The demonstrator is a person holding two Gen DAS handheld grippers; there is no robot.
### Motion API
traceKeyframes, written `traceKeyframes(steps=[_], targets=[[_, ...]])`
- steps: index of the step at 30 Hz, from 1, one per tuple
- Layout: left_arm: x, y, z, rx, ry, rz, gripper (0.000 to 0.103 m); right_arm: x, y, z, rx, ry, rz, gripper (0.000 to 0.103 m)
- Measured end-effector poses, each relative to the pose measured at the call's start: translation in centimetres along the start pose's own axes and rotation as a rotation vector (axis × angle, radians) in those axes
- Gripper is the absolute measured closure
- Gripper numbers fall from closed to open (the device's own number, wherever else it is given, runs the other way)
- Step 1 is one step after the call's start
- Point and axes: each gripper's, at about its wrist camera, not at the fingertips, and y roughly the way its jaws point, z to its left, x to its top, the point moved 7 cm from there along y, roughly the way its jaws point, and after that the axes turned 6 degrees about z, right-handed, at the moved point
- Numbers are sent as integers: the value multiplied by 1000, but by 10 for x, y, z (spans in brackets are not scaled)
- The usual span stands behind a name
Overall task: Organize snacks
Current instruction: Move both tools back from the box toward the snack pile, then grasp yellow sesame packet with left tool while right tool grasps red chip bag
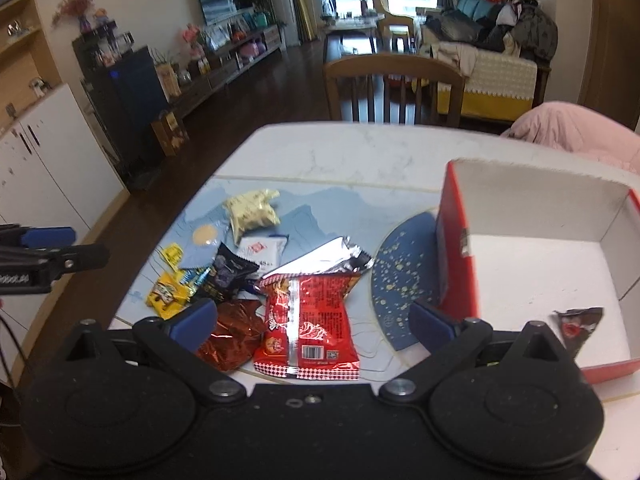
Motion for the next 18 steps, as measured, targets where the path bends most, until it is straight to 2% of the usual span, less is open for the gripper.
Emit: traceKeyframes(steps=[10,18], targets=[[-30,42,26,7,22,84,26,0,65,-7,-13,80,146,3],[-39,74,30,-15,37,148,26,4,92,0,-13,66,196,4]])
